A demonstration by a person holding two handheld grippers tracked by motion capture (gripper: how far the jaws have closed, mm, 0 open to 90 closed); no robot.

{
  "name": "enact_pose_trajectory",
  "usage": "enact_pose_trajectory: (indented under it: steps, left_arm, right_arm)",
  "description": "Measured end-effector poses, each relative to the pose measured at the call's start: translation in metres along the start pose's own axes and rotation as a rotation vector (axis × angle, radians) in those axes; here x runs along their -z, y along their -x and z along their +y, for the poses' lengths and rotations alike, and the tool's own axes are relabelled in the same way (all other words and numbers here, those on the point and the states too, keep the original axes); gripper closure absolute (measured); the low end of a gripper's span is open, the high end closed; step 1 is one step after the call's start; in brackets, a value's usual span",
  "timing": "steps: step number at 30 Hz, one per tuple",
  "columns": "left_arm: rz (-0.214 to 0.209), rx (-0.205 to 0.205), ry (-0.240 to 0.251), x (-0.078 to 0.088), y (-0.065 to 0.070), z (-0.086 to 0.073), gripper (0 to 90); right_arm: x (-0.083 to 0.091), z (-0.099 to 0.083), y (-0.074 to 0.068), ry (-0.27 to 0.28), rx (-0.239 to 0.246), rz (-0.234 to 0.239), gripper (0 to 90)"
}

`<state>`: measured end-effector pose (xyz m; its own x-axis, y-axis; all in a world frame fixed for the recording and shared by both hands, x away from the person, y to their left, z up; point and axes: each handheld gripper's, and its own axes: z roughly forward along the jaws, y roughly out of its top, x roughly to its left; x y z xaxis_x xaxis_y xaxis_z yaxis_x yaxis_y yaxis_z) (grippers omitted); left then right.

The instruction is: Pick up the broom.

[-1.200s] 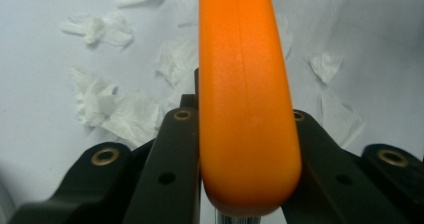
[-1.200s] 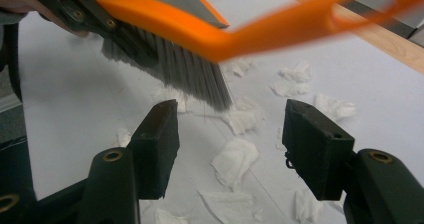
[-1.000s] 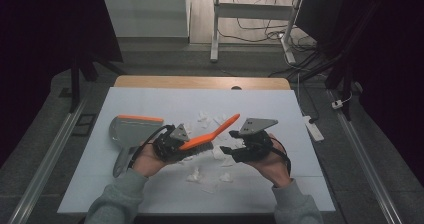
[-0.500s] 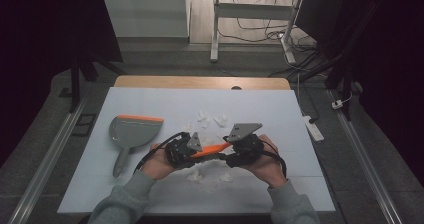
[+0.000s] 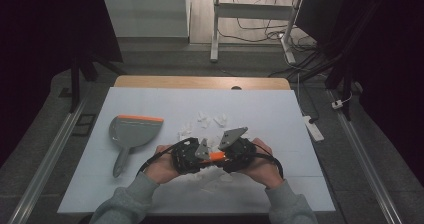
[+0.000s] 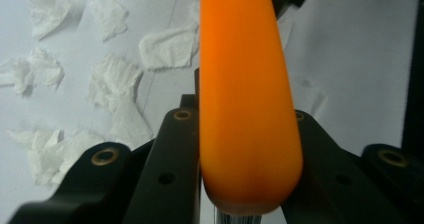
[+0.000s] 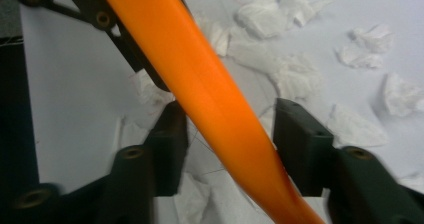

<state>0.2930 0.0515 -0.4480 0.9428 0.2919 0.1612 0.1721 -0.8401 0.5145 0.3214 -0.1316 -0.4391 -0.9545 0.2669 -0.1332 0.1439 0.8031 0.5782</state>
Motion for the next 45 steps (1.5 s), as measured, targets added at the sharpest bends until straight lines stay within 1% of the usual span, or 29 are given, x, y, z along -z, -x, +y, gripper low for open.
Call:
enact_pose_trajectory:
  steps: [3, 5, 10, 13, 15, 17, 21, 23, 24, 26, 27, 28, 29, 30, 31, 32, 34, 36, 38, 39, 42, 44, 45]
  left_arm:
    - [-0.012, -0.007, -0.002, -0.001, -0.001, -0.002, 79.4]
    - [-0.02, -0.01, -0.003, -0.001, -0.002, -0.003, 79.3]
    - [-0.024, -0.018, -0.002, -0.001, -0.001, -0.003, 79.4]
    - [-0.034, -0.021, 0.003, 0.0, -0.002, -0.004, 79.3]
    - [-0.035, -0.019, 0.008, 0.0, -0.003, -0.004, 79.2]
    - [-0.043, -0.018, 0.01, 0.0, -0.004, -0.005, 79.1]
    - [-0.046, -0.029, 0.018, -0.001, -0.008, -0.009, 77.3]
    - [-0.017, -0.018, 0.046, 0.0, -0.01, -0.011, 74.5]
    - [-0.003, -0.01, 0.061, 0.002, -0.011, -0.012, 71.9]
    - [0.034, 0.0, 0.089, 0.006, -0.013, -0.014, 64.7]
    - [0.063, 0.006, 0.098, 0.008, -0.012, -0.015, 60.5]
    - [0.096, 0.021, 0.11, 0.01, -0.012, -0.016, 54.6]
    - [0.121, 0.046, 0.122, 0.013, -0.013, -0.018, 47.3]
    - [0.124, 0.074, 0.143, 0.017, -0.015, -0.021, 42.0]
    - [0.12, 0.105, 0.17, 0.021, -0.017, -0.024, 38.8]
    - [0.127, 0.13, 0.192, 0.026, -0.02, -0.028, 36.4]
    - [0.162, 0.183, 0.226, 0.034, -0.024, -0.036, 32.3]
    - [0.19, 0.235, 0.258, 0.042, -0.026, -0.044, 31.3]
    - [0.221, 0.282, 0.275, 0.046, -0.026, -0.053, 30.8]
    - [0.236, 0.3, 0.276, 0.048, -0.026, -0.057, 30.4]
    - [0.264, 0.347, 0.282, 0.053, -0.025, -0.072, 29.8]
    - [0.272, 0.373, 0.289, 0.055, -0.024, -0.082, 29.8]
    - [0.276, 0.382, 0.29, 0.056, -0.023, -0.086, 29.9]
  right_arm:
    - [-0.001, -0.001, 0.0, -0.002, 0.003, 0.023, 53.8]
    - [-0.002, -0.001, 0.001, -0.005, 0.003, 0.029, 54.1]
    - [-0.002, -0.002, 0.002, -0.007, 0.004, 0.039, 53.9]
    - [-0.001, -0.002, 0.001, -0.004, 0.0, 0.049, 55.2]
    - [-0.001, -0.003, 0.002, -0.003, 0.013, 0.058, 57.0]
    - [-0.002, -0.003, 0.001, -0.015, 0.013, 0.068, 58.6]
    - [-0.003, -0.003, 0.001, -0.034, 0.028, 0.085, 61.8]
    - [-0.003, -0.003, 0.0, -0.037, 0.034, 0.084, 63.8]
    - [-0.003, -0.003, 0.0, -0.029, 0.025, 0.078, 64.4]
    - [-0.001, -0.005, 0.004, -0.01, 0.002, 0.082, 66.1]
    - [0.001, -0.005, 0.005, -0.002, -0.015, 0.084, 66.5]
    - [0.002, -0.006, 0.007, 0.003, -0.026, 0.081, 66.8]
    - [0.002, -0.007, 0.008, 0.003, -0.031, 0.074, 66.9]
    - [0.002, -0.008, 0.009, 0.0, -0.037, 0.066, 67.0]
    - [0.002, -0.009, 0.01, -0.003, -0.049, 0.056, 67.1]
    - [0.002, -0.01, 0.011, -0.004, -0.061, 0.048, 67.2]
    - [0.001, -0.012, 0.014, 0.003, -0.075, 0.04, 67.3]
    - [0.002, -0.014, 0.017, 0.009, -0.093, 0.026, 67.4]
    - [0.002, -0.017, 0.02, 0.015, -0.116, 0.01, 67.5]
    - [0.003, -0.018, 0.021, 0.018, -0.122, 0.005, 67.6]
    - [0.004, -0.022, 0.026, 0.039, -0.132, 0.01, 67.7]
    - [0.006, -0.023, 0.028, 0.049, -0.146, -0.007, 67.8]
    - [0.006, -0.024, 0.029, 0.051, -0.163, -0.015, 67.8]
